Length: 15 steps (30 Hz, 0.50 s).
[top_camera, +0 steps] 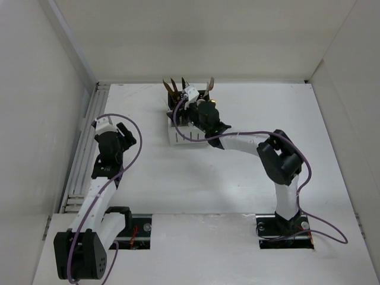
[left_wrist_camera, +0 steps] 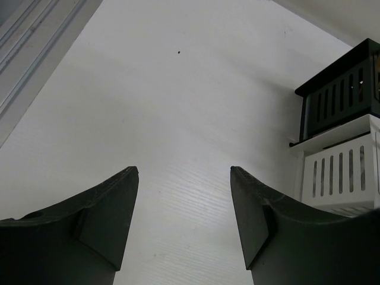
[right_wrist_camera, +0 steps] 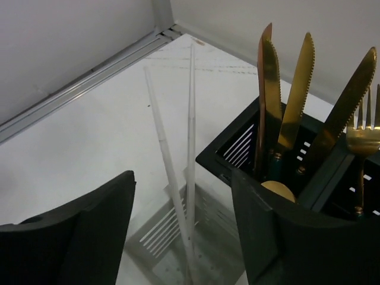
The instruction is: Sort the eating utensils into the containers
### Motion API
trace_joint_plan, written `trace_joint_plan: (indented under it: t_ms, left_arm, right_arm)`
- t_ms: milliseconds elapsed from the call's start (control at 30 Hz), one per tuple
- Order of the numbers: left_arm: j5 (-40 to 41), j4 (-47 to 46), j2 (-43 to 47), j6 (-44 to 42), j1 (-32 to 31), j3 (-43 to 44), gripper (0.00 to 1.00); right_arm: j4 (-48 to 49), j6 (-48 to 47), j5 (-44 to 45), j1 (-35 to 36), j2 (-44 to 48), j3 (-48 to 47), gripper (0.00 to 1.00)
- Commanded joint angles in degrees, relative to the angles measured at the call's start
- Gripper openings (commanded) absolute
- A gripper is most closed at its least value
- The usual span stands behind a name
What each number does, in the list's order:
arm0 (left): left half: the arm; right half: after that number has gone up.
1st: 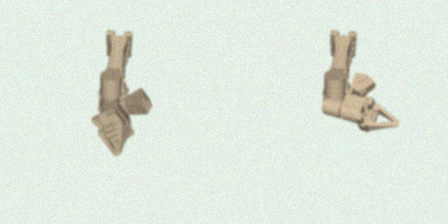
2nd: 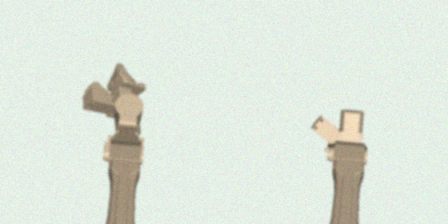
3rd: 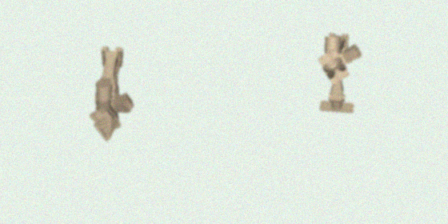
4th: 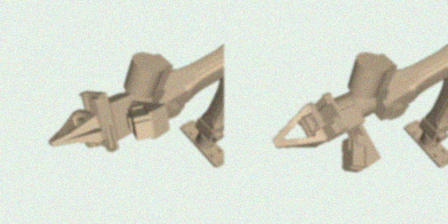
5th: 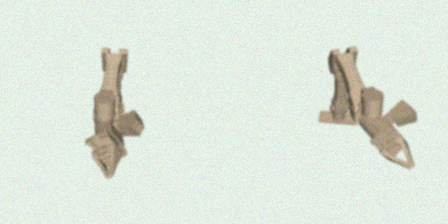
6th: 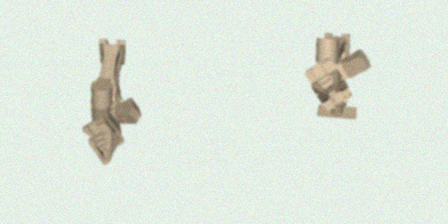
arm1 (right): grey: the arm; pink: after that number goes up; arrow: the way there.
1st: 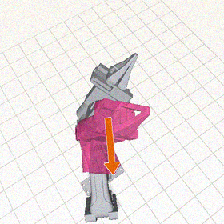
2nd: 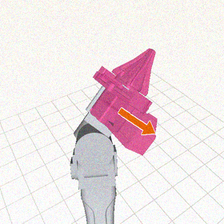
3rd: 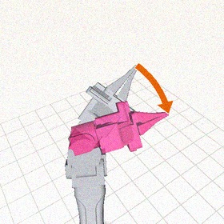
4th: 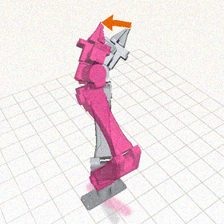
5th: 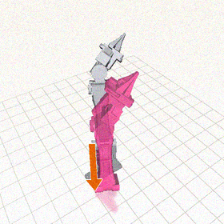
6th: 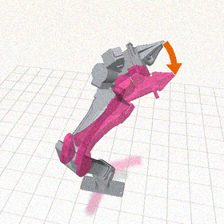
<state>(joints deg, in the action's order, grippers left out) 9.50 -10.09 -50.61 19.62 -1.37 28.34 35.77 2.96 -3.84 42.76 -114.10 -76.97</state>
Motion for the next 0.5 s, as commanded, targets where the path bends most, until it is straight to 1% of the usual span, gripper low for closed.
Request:
trace_joint_plan:
  t_ms: [0,33,67,100,133,167,200,267,300,333,367,400,433,467]
  left_arm:
    - [0.26,-2.48,1.56,-0.54,0.31,1.64,0.6]
    - [0.26,-2.48,2.26,-0.54,0.31,1.63,0.6]
    - [-0.26,-2.48,2.27,-0.54,0.31,1.63,0.6]
    - [-0.27,-2.48,2.97,-0.54,0.31,1.63,0.6]
    - [-0.27,-3.0,3.5,-0.54,0.31,1.02,0.6]
    - [-0.27,-3.01,4.37,-0.54,0.31,1.02,0.6]
    - [0.25,-3.01,4.38,-0.54,0.31,0.5,0.6]
    - [0.26,-3.62,6.22,-1.07,0.31,0.49,0.6]
    - [0.78,-4.15,6.22,-1.07,0.31,-0.12,0.6]
    - [0.79,-4.15,7.01,-1.07,0.31,-0.12,0.6]
    - [0.79,-4.15,7.02,-1.07,0.31,-0.12,0.6]
    - [0.18,-4.76,7.89,-1.07,0.31,-0.65,0.6]
    - [0.17,-4.77,8.68,-1.07,0.31,-0.65,0.6]
    - [-0.35,-4.77,8.69,-1.07,0.31,-0.65,0.6]
  right_arm:
    - [4.84,0.2,-1.53,-0.05,6.16,-0.55,0.73]
    - [4.84,0.2,-0.92,-0.05,9.05,-0.55,0.8]
    - [4.84,0.2,1.44,-0.05,10.9,-0.55,0.91]
    - [4.31,0.2,3.29,-0.05,12.83,-0.55,0.97]
    - [3.53,0.2,5.48,-0.05,16.86,-0.55,1.0]
    - [-1.62,0.2,8.29,-0.05,18.55,-1.42,1.0]
    - [-6.54,-0.49,13.36,-0.57,19.87,-5.43,1.0]
    - [-18.92,-1.64,17.0,-2.24,21.46,-11.42,1.0]
    - [-30.55,-2.34,19.54,-4.42,21.47,-14.06,1.0]
    - [-35.89,-2.35,20.09,-5.92,21.47,-17.83,1.0]
    - [-40.99,-2.87,20.1,-7.68,21.99,-19.26,1.0]
    - [-50.79,-2.87,19.4,-9.7,21.99,-20.4,1.0]
    - [-55.84,-2.87,16.87,-14.15,21.99,-22.94,1.0]
    - [-60.68,-2.18,15.89,-16.46,21.99,-24.01,1.0]
